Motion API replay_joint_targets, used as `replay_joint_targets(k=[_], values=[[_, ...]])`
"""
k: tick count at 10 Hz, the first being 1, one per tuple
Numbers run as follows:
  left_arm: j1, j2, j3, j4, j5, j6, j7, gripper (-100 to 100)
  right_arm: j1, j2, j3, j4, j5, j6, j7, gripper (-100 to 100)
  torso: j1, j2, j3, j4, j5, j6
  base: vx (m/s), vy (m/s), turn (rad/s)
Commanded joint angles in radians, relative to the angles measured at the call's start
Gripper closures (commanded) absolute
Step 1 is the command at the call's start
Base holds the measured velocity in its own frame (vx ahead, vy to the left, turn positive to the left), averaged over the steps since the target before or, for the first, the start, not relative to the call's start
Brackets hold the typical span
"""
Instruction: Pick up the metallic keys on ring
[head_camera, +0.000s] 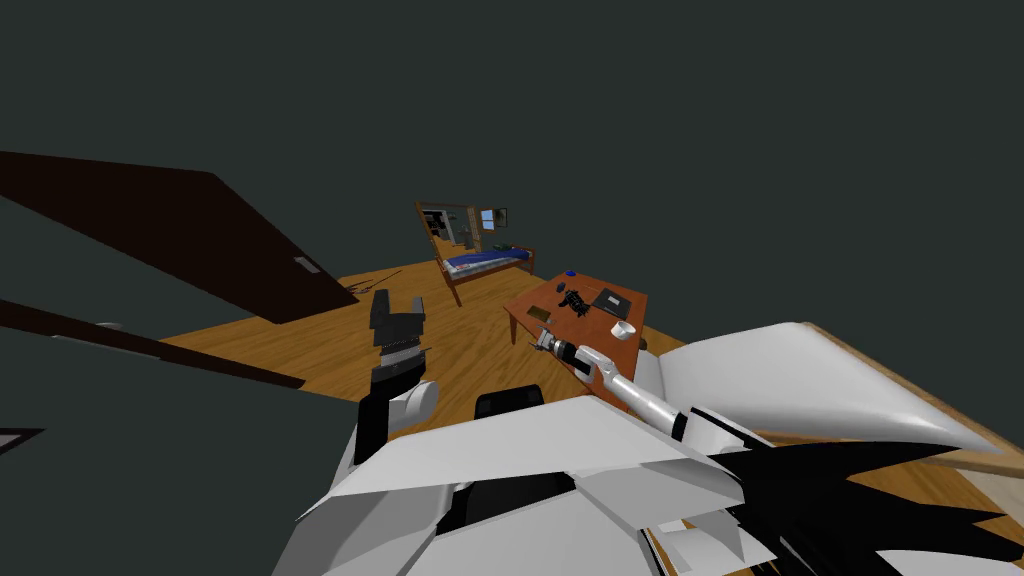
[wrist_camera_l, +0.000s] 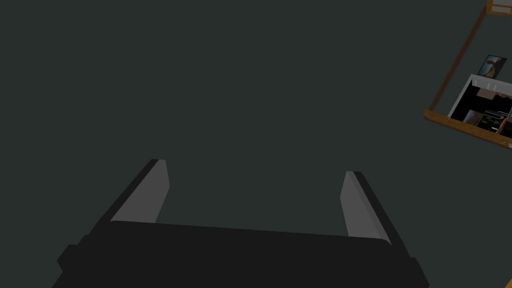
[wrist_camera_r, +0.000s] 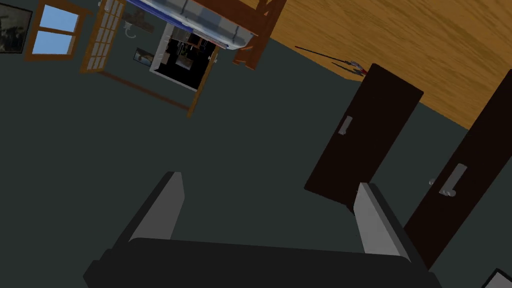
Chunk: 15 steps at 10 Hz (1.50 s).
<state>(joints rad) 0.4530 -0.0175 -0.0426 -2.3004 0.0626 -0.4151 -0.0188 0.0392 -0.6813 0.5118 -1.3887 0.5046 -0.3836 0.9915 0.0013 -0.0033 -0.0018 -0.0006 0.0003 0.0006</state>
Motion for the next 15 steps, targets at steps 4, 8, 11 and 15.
replay_joint_targets(k=[4, 8, 11, 15], values=[[0.0, 0.0, 0.0, 0.0, 0.0, 0.0, 0.0, 0, -0.036, -0.039, 0.039, 0.114, 0.046, 0.025, 0.094, -100, -0.001, 0.001, 0.0, 0.0, 0.0, 0.0, 0.03, 0.014, 0.062], [0.0, 0.0, 0.0, 0.0, 0.0, 0.0, 0.0, 0, -0.075, -0.085, 0.082, 0.205, 0.103, 0.054, 0.183, -100, -0.001, 0.001, 0.001, 0.0, 0.0, 0.001, 0.04, 0.018, 0.06], [0.0, 0.0, 0.0, 0.0, 0.0, 0.0, 0.0, 0, -0.094, -0.105, 0.1, 0.265, 0.129, 0.068, 0.239, -100, 0.0, 0.0, 0.0, 0.0, 0.0, 0.0, 0.05, 0.025, 0.066], [0.0, 0.0, 0.0, 0.0, 0.0, 0.0, 0.0, 0, -0.127, -0.142, 0.133, 0.363, 0.179, 0.096, 0.317, -100, -0.001, 0.0, 0.0, 0.0, 0.0, 0.001, 0.048, 0.017, 0.048]])
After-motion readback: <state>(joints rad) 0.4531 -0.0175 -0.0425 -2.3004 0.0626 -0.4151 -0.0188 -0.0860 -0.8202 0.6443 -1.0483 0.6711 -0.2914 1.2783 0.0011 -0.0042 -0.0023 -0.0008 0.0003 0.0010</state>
